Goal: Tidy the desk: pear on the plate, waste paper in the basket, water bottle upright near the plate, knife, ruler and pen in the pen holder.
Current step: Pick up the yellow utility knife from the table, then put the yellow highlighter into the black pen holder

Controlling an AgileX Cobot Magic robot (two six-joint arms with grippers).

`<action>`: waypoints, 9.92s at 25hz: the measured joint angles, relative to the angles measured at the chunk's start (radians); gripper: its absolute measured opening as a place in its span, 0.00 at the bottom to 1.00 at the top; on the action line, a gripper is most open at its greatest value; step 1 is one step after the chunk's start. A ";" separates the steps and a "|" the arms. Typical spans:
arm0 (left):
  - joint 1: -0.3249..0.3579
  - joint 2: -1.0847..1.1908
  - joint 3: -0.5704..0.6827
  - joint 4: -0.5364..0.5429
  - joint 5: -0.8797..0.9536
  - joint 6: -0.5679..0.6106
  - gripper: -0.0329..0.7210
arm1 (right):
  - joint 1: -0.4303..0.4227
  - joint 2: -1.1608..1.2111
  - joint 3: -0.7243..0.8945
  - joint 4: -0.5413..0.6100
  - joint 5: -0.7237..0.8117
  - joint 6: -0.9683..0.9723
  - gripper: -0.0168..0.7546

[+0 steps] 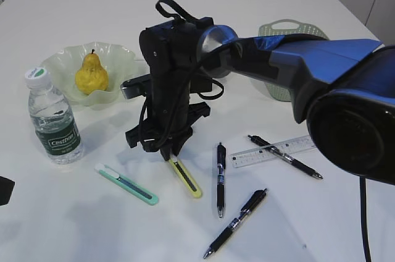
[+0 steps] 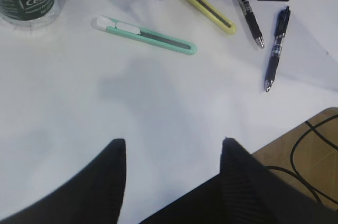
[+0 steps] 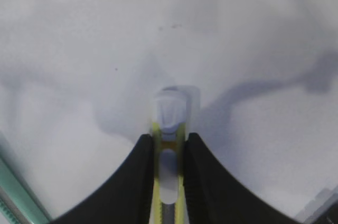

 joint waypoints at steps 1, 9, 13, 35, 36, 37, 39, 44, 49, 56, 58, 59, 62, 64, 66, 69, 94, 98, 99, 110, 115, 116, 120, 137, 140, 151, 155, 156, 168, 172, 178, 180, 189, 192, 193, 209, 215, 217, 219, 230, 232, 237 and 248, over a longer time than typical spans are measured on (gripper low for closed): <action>0.000 0.000 0.000 0.000 0.000 0.000 0.58 | 0.000 0.000 -0.002 0.000 0.000 0.000 0.24; 0.000 0.000 0.000 0.000 -0.001 0.000 0.58 | 0.000 0.000 -0.002 -0.008 0.000 0.000 0.24; 0.000 0.000 0.000 0.000 -0.001 0.000 0.58 | 0.000 0.000 -0.002 -0.008 0.000 -0.002 0.24; 0.000 0.000 0.000 0.000 -0.006 0.000 0.58 | 0.000 -0.007 -0.080 -0.016 0.000 -0.002 0.24; 0.000 0.000 0.000 0.000 -0.006 0.000 0.58 | 0.000 -0.010 -0.081 -0.016 0.000 -0.002 0.24; 0.000 0.000 0.000 0.000 -0.008 0.000 0.58 | 0.000 -0.014 -0.085 -0.016 0.000 -0.002 0.24; 0.000 0.000 0.000 0.000 -0.008 0.000 0.58 | 0.000 -0.018 -0.087 -0.016 0.000 -0.002 0.24; 0.000 0.000 0.000 0.000 -0.008 0.000 0.58 | 0.000 -0.030 -0.087 -0.027 0.000 -0.022 0.24; 0.000 0.000 0.000 0.000 -0.008 0.000 0.58 | 0.000 -0.030 -0.087 -0.025 0.000 -0.031 0.25; 0.000 0.000 0.000 0.000 -0.008 0.000 0.58 | 0.000 -0.030 -0.087 -0.021 0.000 -0.031 0.42; 0.000 0.000 0.000 0.000 -0.008 0.000 0.58 | 0.000 -0.030 -0.087 -0.021 0.000 -0.031 0.43; 0.000 0.000 0.000 0.000 -0.008 0.000 0.58 | 0.000 -0.030 -0.087 -0.021 0.000 -0.031 0.43; 0.000 0.000 0.000 0.000 -0.008 0.000 0.58 | 0.000 -0.030 -0.084 -0.020 0.000 -0.031 0.43; 0.000 0.000 0.000 0.000 -0.008 0.000 0.58 | 0.000 -0.030 -0.080 -0.020 0.000 -0.031 0.43; 0.000 0.000 0.000 0.000 -0.008 0.000 0.58 | 0.000 -0.030 -0.056 -0.020 0.000 -0.031 0.43; 0.000 0.000 0.000 0.000 -0.008 0.000 0.58 | 0.000 -0.024 -0.046 -0.013 0.000 -0.031 0.43; 0.000 0.000 0.000 0.000 -0.005 0.000 0.58 | 0.000 0.032 -0.042 0.005 0.000 -0.038 0.43; 0.000 0.000 0.000 0.000 -0.005 0.000 0.58 | 0.000 0.032 -0.042 0.005 0.000 -0.038 0.32; 0.000 0.000 0.000 0.000 -0.005 0.000 0.58 | 0.000 0.032 -0.042 0.005 0.000 -0.038 0.30; 0.000 0.000 0.000 0.000 -0.005 0.000 0.58 | 0.000 0.032 -0.044 0.005 0.000 -0.043 0.22; 0.000 0.000 0.000 0.000 -0.005 0.000 0.58 | 0.000 -0.010 -0.045 -0.014 0.000 -0.043 0.22; 0.000 0.000 0.000 0.000 -0.003 0.000 0.58 | 0.000 -0.010 -0.045 -0.014 0.000 -0.043 0.22; 0.000 0.000 0.000 0.000 -0.003 0.000 0.58 | 0.000 -0.080 -0.049 -0.041 0.000 -0.047 0.22; 0.000 0.000 0.000 0.000 -0.003 0.000 0.58 | 0.000 -0.240 -0.049 -0.232 0.016 -0.026 0.22; 0.000 0.000 0.000 0.000 -0.003 0.000 0.58 | 0.000 -0.259 -0.049 -0.255 0.017 0.010 0.22; 0.000 0.000 0.000 0.000 -0.003 0.000 0.58 | 0.000 -0.305 -0.072 -0.338 0.022 0.082 0.22; 0.000 0.000 0.000 0.000 -0.003 0.000 0.58 | -0.033 -0.324 -0.102 -0.369 0.023 0.106 0.22; 0.000 0.000 0.000 0.000 -0.003 0.000 0.58 | -0.033 -0.324 -0.102 -0.369 0.023 0.106 0.22; 0.000 0.000 0.000 0.000 -0.001 0.000 0.58 | -0.119 -0.327 -0.104 -0.371 -0.035 0.110 0.22; 0.000 0.000 0.000 0.000 -0.001 0.000 0.58 | -0.138 -0.327 -0.104 -0.376 -0.057 0.106 0.22; 0.000 0.000 0.000 0.000 -0.003 0.000 0.58 | -0.152 -0.327 -0.104 -0.378 -0.159 0.106 0.22; 0.000 0.000 0.000 0.000 -0.007 0.000 0.58 | -0.152 -0.327 -0.104 -0.375 -0.199 0.106 0.22; 0.000 0.000 0.000 0.000 -0.030 0.000 0.58 | -0.152 -0.293 -0.106 -0.366 -0.379 0.104 0.22; 0.000 0.000 0.000 0.002 -0.031 0.000 0.58 | -0.152 -0.264 -0.104 -0.365 -0.416 0.104 0.22; 0.000 0.000 0.000 0.002 -0.033 0.000 0.58 | -0.152 -0.260 -0.104 -0.365 -0.425 0.104 0.22; 0.000 0.000 0.000 0.003 -0.057 0.000 0.58 | -0.171 -0.270 -0.104 -0.341 -0.439 0.095 0.22; 0.000 0.000 0.000 0.003 -0.077 0.000 0.58 | -0.212 -0.302 -0.104 -0.261 -0.457 0.024 0.22; 0.000 0.000 0.000 0.003 -0.080 0.000 0.58 | -0.226 -0.300 -0.104 -0.235 -0.479 0.005 0.22; 0.000 0.000 0.000 0.003 -0.080 0.000 0.58 | -0.233 -0.290 -0.104 -0.228 -0.512 -0.002 0.22; 0.000 0.000 0.000 0.004 -0.109 0.000 0.58 | -0.234 -0.201 -0.104 -0.195 -0.642 -0.026 0.22; 0.000 0.000 0.000 0.004 -0.113 0.000 0.58 | -0.234 -0.184 -0.104 -0.194 -0.659 -0.027 0.22; 0.000 0.000 0.000 0.006 -0.131 0.000 0.58 | -0.238 -0.162 -0.087 -0.193 -0.711 -0.027 0.22; 0.000 0.000 0.000 0.006 -0.167 0.000 0.58 | -0.249 -0.085 -0.086 -0.193 -0.845 -0.028 0.22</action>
